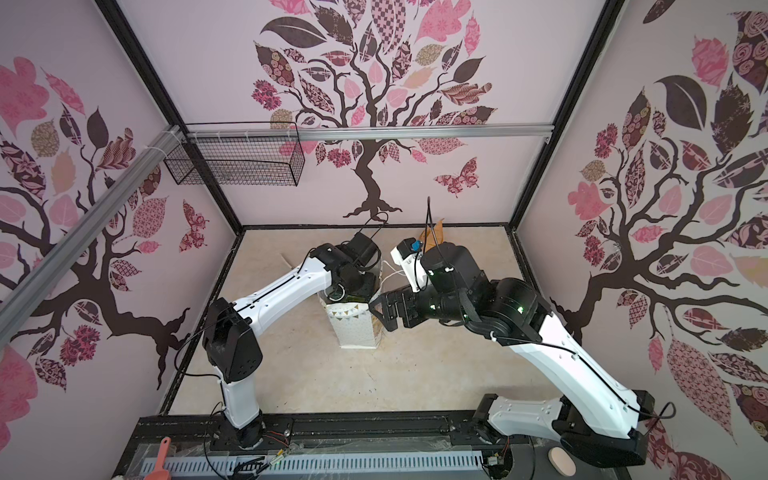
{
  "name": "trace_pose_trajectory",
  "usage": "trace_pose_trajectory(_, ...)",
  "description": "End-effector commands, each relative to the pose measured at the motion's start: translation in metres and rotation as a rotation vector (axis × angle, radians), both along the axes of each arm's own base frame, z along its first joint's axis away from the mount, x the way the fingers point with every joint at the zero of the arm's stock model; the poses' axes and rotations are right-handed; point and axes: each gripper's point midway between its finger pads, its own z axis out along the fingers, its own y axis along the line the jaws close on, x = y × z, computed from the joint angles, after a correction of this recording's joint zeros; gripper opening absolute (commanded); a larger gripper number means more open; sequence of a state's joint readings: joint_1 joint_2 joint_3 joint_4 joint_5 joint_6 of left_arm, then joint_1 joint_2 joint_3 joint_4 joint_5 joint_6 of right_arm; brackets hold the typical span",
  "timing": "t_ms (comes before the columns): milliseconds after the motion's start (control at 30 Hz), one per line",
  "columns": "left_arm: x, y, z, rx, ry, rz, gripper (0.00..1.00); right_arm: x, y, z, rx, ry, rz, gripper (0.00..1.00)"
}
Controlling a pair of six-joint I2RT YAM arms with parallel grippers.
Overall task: Take the snacks out of the paper bag
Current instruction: 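Lower the left gripper into the bag while the right gripper moves toward the bag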
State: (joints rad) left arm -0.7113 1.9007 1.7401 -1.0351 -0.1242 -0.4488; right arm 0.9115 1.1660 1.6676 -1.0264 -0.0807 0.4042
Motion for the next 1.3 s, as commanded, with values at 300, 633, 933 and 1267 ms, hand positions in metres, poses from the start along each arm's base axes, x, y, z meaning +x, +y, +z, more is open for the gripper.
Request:
trace_pose_trajectory(300, -0.011, 0.001, -0.056, -0.016, 0.072, 0.017, 0.65, 0.006, -0.002, 0.004, -0.016, -0.078, 0.003, 1.0)
trace_pose_trajectory(633, -0.015, 0.0, -0.049, -0.039, 0.062, -0.012, 0.3, 0.009, -0.004, 0.007, -0.003, -0.086, -0.027, 1.0)
trace_pose_trajectory(933, -0.017, -0.005, -0.019, -0.106, 0.015, -0.043, 0.0, 0.017, -0.009, 0.011, 0.018, -0.115, -0.082, 1.0)
trace_pose_trajectory(1267, -0.015, -0.009, 0.024, -0.178, -0.07, -0.06, 0.0, 0.022, -0.017, 0.017, 0.037, -0.151, -0.13, 1.0)
